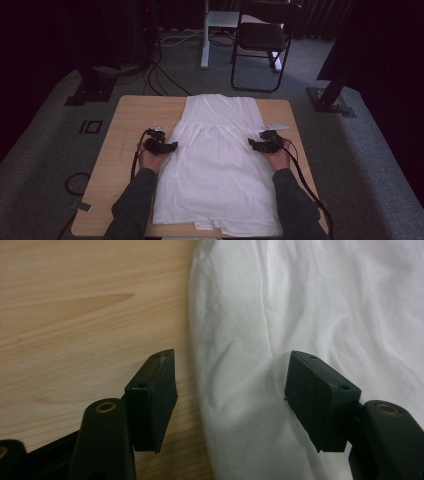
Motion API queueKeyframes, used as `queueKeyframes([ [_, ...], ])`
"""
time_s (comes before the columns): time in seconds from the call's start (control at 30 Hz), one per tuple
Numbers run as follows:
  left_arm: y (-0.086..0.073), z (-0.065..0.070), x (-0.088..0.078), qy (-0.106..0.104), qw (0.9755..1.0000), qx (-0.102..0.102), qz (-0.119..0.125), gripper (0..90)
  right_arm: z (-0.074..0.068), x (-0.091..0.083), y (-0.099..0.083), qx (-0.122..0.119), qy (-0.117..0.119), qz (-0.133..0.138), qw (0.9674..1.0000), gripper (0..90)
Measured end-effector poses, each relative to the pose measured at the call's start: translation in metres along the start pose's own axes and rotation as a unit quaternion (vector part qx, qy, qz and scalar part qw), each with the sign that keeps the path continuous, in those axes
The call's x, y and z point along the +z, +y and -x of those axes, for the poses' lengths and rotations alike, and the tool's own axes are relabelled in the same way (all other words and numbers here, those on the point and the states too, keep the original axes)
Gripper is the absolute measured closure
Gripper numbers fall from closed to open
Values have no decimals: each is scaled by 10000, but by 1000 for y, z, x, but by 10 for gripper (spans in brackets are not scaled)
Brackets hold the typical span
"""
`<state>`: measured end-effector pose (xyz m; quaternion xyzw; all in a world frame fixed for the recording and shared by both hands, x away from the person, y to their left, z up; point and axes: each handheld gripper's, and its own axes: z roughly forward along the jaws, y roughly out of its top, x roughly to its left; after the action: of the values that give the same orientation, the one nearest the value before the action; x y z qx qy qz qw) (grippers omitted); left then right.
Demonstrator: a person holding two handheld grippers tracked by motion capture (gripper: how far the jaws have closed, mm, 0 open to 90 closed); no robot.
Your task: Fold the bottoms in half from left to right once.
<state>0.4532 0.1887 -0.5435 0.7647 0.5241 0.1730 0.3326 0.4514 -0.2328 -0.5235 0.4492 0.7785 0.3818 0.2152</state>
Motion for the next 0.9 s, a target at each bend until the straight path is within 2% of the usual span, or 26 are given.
queueKeyframes([
  [0.03, 0, 1, 2, -5, 10000, 43, -9, 385, -1, 5, 3, -68, -49, -31, 10000, 374],
  [0.1, 0, 2, 2, -16, 10000, 34, 10, 396, -1, 15, 7, -39, -175, -141, 9997, 404],
  [0.13, 0, 1, 2, -46, 10000, 16, 18, 421, 0, 20, 8, -21, -122, -188, 9997, 453],
  [0.17, 0, 1, 2, -68, 10000, 29, 13, 482, 0, 23, 10, -71, -167, -247, 9995, 557],
  [0.2, -1, 0, 1, -140, 9999, 51, -5, 554, 2, 25, 11, -113, -326, -324, 9989, 684],
  [0.23, -1, -1, 0, -276, 9996, 26, -15, 666, 5, 25, 13, -28, -404, -400, 9984, 800],
  [0.27, -1, -1, 0, -276, 9996, 26, -15, 761, 5, 25, 13, -28, -404, -400, 9984, 800],
  [0.3, -3, -1, -1, -382, 9993, 45, 7, 761, 9, 22, 16, 7, -564, -376, 9977, 882],
  [0.33, -4, -1, -2, -379, 9993, 61, 9, 861, 16, 15, 19, 67, -993, -296, 9946, 890],
  [0.4, -6, -2, -5, -381, 9992, 81, 18, 879, 29, 5, 21, 193, -1446, -154, 9892, 891],
  [0.43, -8, -2, -7, -393, 9992, 95, 29, 882, 37, 3, 19, 310, -1542, -158, 9874, 891],
  [0.47, -10, -2, -9, -429, 9990, 108, 44, 883, 44, 4, 16, 464, -1457, -225, 9880, 890],
  [0.53, -14, -1, -12, -433, 9989, 160, 112, 884, 51, 9, 7, 498, -1395, -351, 9883, 888],
  [0.6, -19, -1, -15, -426, 9989, 167, 138, 885, 48, 17, -3, 345, -1391, -509, 9884, 883],
  [0.67, -24, 0, -18, -443, 9987, 154, 175, 885, 46, 23, -13, 311, -1338, -638, 9885, 881],
  [0.77, -33, 4, -28, -339, 9988, 313, 186, 885, 46, 21, -21, 498, -1136, -570, 9906, 883],
  [0.8, -36, 6, -31, -300, 9986, 394, 188, 885, 44, 18, -22, 484, -1091, -598, 9911, 883],
  [0.87, -45, 10, -40, -234, 9981, 553, 165, 885, 35, 11, -28, 204, -1114, -654, 9914, 883],
  [0.9, -51, 11, -45, -204, 9979, 595, 163, 885, 30, 6, -32, 162, -1096, -644, 9918, 883],
])
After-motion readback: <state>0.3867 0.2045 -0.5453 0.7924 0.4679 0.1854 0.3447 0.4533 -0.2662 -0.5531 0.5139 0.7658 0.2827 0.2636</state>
